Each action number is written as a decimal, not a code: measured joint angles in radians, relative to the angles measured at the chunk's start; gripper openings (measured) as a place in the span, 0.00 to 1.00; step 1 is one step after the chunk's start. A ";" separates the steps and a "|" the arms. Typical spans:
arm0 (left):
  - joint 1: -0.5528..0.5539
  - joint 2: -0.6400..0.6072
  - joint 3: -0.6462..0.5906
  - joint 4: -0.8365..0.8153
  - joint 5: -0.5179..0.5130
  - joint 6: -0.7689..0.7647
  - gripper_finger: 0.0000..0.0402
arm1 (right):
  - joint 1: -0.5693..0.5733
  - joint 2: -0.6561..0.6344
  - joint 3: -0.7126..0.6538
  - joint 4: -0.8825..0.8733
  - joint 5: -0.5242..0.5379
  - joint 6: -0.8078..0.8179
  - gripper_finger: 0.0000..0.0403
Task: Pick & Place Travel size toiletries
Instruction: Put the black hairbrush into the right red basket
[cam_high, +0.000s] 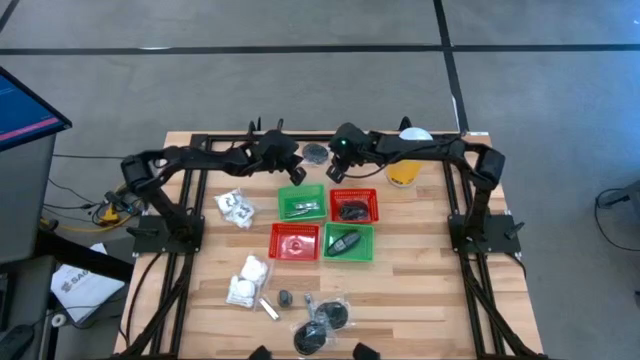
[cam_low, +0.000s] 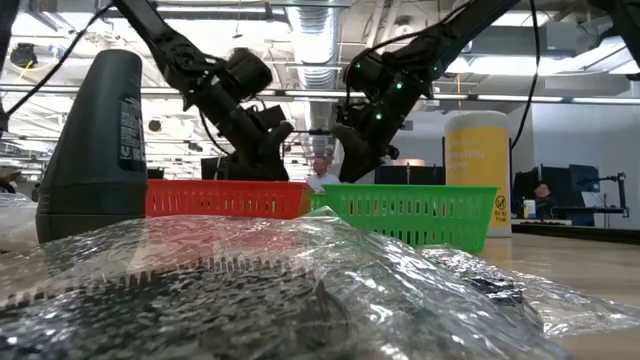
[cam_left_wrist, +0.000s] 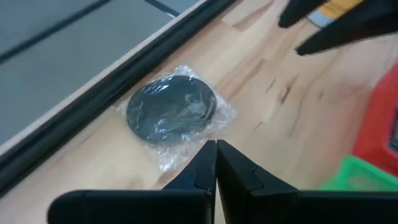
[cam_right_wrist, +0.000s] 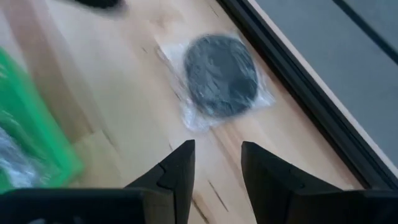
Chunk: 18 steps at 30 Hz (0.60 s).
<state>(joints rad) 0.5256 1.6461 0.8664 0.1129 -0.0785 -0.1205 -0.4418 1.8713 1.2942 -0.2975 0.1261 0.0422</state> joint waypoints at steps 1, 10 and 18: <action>0.006 0.016 0.009 -0.002 0.015 -0.015 0.01 | -0.005 0.000 0.001 0.006 -0.018 0.001 0.30; 0.010 0.162 0.106 -0.014 0.046 -0.055 0.08 | -0.004 0.004 0.001 0.000 -0.035 0.002 0.30; 0.015 0.220 0.132 -0.027 0.033 -0.101 0.16 | -0.018 0.074 -0.003 0.010 -0.064 0.002 0.30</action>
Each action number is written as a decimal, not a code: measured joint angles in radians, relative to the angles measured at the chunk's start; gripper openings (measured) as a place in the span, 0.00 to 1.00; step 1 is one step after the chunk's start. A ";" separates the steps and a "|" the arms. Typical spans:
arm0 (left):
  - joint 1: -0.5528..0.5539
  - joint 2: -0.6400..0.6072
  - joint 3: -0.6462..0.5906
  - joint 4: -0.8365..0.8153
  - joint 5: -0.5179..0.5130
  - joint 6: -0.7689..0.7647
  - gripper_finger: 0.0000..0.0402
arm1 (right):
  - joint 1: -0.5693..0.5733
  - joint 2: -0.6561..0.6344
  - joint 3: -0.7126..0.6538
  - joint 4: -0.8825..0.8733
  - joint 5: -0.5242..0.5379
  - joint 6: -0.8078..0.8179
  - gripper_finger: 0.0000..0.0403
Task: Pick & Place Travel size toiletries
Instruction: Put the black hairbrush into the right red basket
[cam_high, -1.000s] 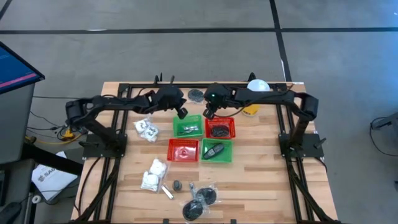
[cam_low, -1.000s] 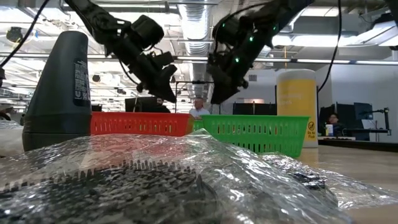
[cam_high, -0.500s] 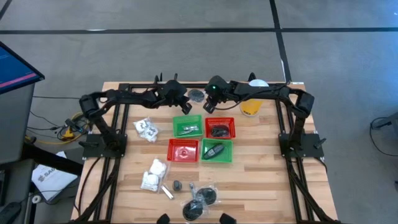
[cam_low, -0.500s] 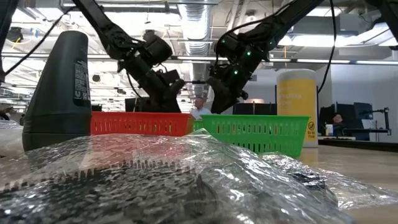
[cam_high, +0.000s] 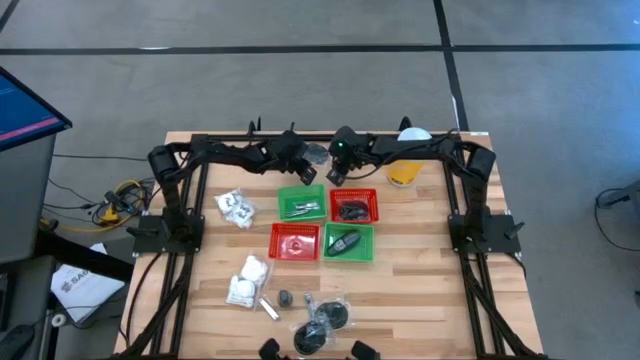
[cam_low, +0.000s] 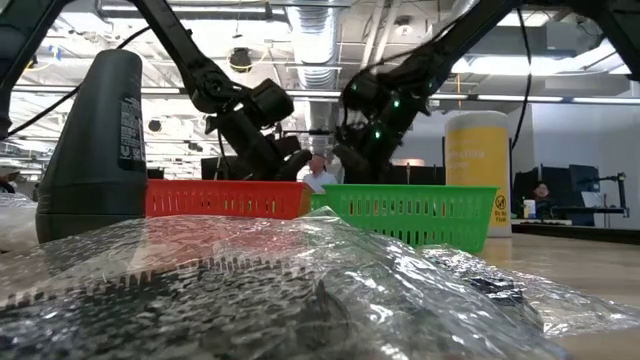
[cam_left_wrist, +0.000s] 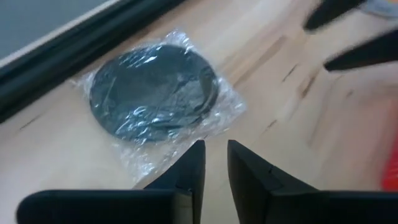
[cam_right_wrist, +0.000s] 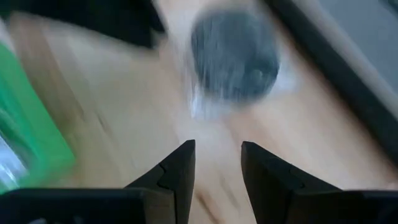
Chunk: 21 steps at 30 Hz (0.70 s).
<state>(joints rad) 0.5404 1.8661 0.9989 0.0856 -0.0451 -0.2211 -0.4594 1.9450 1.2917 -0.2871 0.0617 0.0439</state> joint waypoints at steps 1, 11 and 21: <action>0.002 0.003 0.000 -0.011 -0.008 0.000 0.17 | -0.003 0.014 0.001 0.007 -0.006 0.000 0.30; 0.036 0.015 0.000 -0.043 -0.018 -0.001 0.21 | -0.008 0.131 0.110 -0.042 -0.028 -0.004 0.30; 0.041 0.023 -0.002 -0.022 -0.011 0.004 0.20 | -0.013 0.187 0.225 -0.123 -0.010 -0.011 0.30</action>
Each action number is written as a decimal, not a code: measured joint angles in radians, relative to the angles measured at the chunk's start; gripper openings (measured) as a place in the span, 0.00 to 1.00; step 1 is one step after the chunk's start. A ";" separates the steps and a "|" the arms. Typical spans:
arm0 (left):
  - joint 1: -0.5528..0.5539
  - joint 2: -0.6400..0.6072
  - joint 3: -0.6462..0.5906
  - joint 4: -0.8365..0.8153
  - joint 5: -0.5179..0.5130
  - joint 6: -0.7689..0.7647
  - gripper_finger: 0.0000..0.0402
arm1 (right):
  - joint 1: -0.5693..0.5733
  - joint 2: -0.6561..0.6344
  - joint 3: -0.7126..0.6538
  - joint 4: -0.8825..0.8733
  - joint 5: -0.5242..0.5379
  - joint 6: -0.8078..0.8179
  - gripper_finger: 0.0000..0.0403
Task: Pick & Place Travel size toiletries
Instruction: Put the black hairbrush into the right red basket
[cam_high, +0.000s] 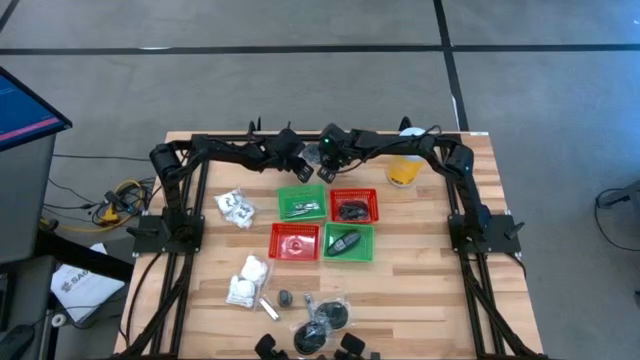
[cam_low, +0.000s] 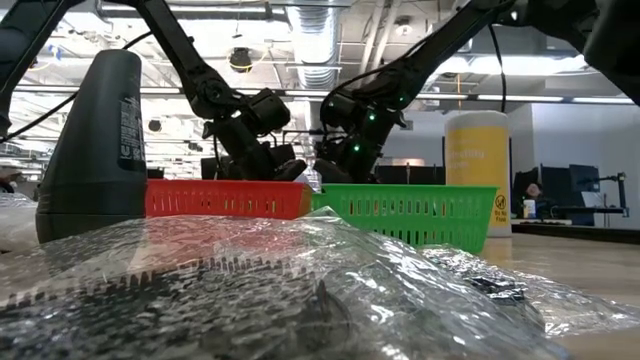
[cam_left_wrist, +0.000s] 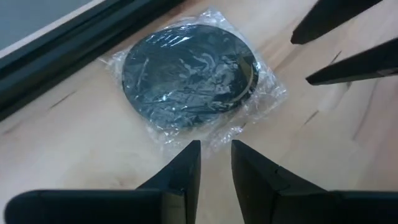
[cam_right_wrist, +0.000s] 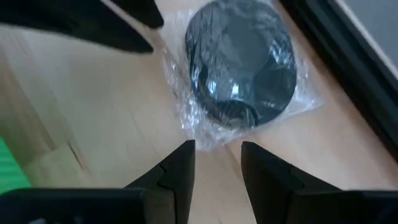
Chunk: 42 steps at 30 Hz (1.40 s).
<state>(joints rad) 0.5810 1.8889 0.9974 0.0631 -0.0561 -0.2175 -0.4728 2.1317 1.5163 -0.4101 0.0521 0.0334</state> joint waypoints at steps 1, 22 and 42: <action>0.000 0.000 0.000 0.000 0.000 0.000 0.20 | 0.000 0.001 -0.001 -0.003 0.000 0.000 0.30; 0.019 0.000 0.000 0.004 -0.044 -0.029 0.19 | -0.003 -0.010 -0.003 -0.025 -0.010 -0.018 0.30; 0.042 0.104 0.197 -0.245 -0.042 -0.076 0.36 | 0.003 -0.010 -0.002 -0.046 -0.010 -0.061 0.30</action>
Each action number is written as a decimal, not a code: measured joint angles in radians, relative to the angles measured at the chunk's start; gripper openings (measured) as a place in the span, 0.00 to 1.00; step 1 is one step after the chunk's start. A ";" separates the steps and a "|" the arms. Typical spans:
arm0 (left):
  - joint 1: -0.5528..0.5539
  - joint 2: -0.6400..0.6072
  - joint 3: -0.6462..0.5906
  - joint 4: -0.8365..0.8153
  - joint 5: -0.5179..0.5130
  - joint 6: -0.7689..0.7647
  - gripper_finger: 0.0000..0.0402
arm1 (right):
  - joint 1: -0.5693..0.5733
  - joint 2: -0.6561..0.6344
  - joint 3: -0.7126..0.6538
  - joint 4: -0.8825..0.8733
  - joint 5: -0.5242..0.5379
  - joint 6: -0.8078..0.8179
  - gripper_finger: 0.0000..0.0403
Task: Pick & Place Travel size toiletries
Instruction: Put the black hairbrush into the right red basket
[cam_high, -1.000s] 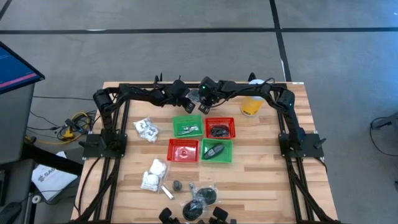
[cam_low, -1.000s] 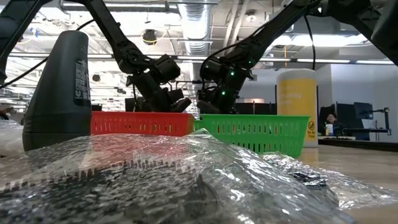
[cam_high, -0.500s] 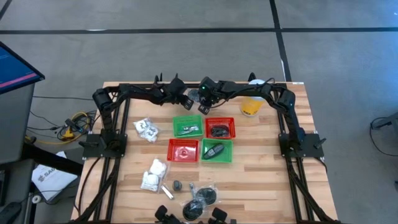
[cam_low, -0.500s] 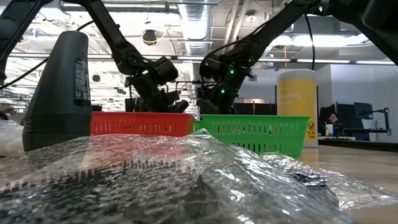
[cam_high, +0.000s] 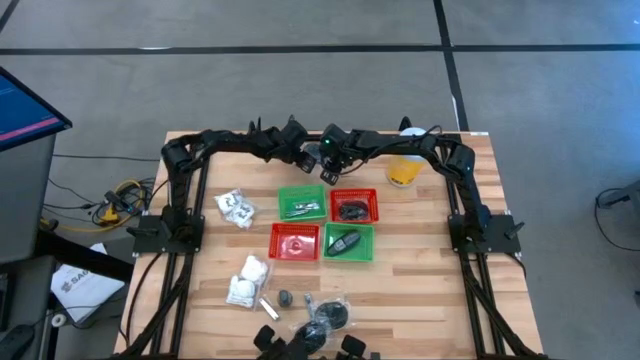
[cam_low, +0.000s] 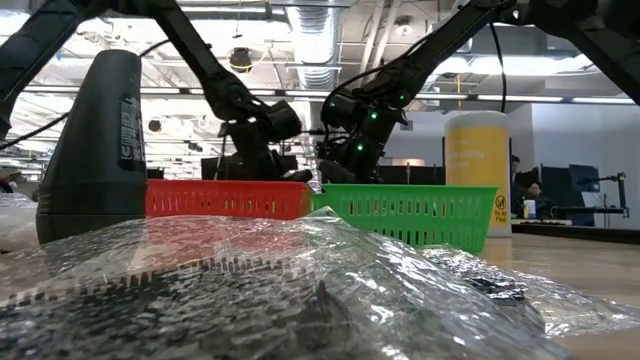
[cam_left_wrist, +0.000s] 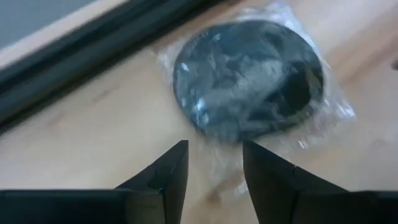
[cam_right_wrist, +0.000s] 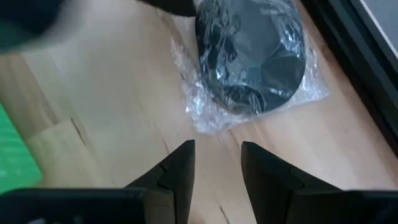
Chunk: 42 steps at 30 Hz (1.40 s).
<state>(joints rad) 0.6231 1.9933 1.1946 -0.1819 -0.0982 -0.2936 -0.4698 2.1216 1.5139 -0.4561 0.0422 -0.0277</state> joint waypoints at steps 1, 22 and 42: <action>0.000 0.014 0.019 -0.021 -0.004 0.003 0.36 | 0.000 0.000 0.000 -0.012 0.000 -0.003 0.30; 0.000 0.031 0.050 -0.086 0.045 0.096 0.00 | 0.001 -0.002 0.000 -0.056 0.000 -0.034 0.30; -0.077 -0.296 -0.090 -0.157 -0.061 0.095 0.00 | 0.034 -0.051 0.003 -0.082 0.005 -0.001 0.30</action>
<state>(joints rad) 0.5459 1.6970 1.1043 -0.3388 -0.1594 -0.1989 -0.4355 2.0706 1.5165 -0.5378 0.0474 -0.0282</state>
